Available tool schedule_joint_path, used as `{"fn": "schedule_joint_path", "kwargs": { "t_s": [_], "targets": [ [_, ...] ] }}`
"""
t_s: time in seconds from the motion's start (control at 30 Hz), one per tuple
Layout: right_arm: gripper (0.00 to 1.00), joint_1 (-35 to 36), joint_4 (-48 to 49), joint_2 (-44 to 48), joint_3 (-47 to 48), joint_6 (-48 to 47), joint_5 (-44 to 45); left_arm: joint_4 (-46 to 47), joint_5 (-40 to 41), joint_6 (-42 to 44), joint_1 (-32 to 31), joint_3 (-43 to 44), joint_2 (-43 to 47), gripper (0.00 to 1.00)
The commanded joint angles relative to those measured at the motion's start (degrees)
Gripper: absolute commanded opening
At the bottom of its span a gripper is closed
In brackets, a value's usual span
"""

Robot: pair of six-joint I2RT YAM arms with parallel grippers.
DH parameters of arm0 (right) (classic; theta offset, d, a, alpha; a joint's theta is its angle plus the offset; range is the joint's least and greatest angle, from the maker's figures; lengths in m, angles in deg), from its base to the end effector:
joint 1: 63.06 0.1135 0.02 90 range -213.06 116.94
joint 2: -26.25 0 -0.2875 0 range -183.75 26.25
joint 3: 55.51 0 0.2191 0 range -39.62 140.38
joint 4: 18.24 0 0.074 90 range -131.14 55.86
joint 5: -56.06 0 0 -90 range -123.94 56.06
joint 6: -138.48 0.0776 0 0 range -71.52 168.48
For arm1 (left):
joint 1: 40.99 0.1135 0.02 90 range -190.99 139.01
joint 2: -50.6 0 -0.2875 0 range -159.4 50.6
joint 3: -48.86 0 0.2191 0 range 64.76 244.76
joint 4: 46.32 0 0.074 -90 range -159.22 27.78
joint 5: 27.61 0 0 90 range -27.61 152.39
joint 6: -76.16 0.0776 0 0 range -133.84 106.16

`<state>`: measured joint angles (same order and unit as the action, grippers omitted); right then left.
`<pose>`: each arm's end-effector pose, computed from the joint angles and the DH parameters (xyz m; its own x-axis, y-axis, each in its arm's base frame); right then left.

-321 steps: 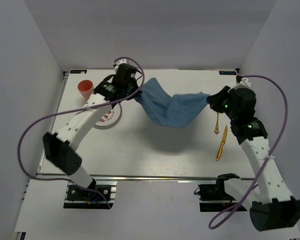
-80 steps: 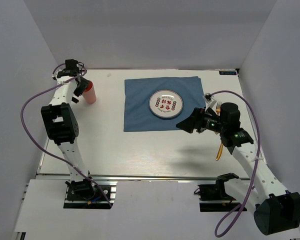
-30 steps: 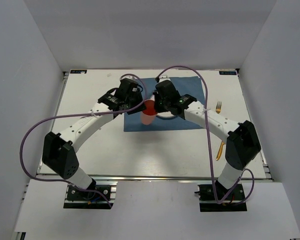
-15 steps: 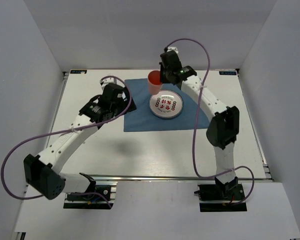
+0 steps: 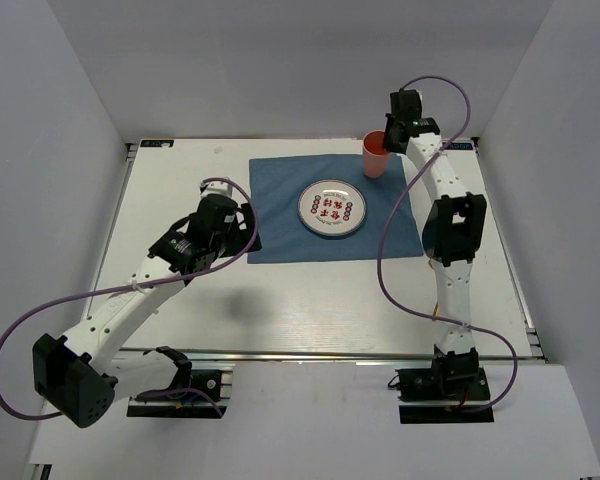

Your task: Set the dinner table for one person

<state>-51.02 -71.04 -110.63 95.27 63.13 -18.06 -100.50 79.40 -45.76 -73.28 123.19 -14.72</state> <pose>0.5504 0.0957 0.2693 -0.5923 0.1224 -0.7964 0.1627 0.9862 0.0306 0.1988 -0.0988 0.3039 -0.6868 -0.1641 -0.7081 -0.0314 0.9800 -0.1967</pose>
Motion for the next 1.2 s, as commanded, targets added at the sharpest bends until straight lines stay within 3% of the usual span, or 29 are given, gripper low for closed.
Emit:
{"fn": "schedule_joint_path", "kwargs": {
  "t_s": [0.0,0.57,0.63,0.87,1.0,1.03,1.17],
  "targets": [
    [0.00,-0.78,3.07,-0.75,2.40,-1.56,-2.43,1.72,-2.42,1.16,0.48,-0.25,0.54,0.98],
    [0.04,-3.51,4.47,-4.19,3.27,-2.35,0.12,1.98,-3.13,1.16,0.48,-1.66,1.07,0.98],
    [0.20,-3.77,4.83,-4.10,3.27,-2.44,-0.32,1.98,-3.30,1.07,0.48,-1.75,1.07,0.98],
    [0.48,-4.38,5.26,-2.70,3.10,-0.60,-4.70,1.99,-3.57,1.16,0.48,-2.01,0.81,0.98],
    [0.85,-5.53,7.11,1.33,2.92,2.39,-9.28,1.98,-3.57,1.16,0.48,-2.01,0.63,0.98],
    [0.89,-5.79,7.63,2.57,2.92,3.09,-9.81,1.90,-3.57,1.07,0.48,-2.01,0.54,0.98],
    [0.89,-9.29,9.13,10.30,-0.84,7.83,-17.26,0.50,-1.82,0.90,0.48,-1.13,-0.07,0.98]
  ]
}}
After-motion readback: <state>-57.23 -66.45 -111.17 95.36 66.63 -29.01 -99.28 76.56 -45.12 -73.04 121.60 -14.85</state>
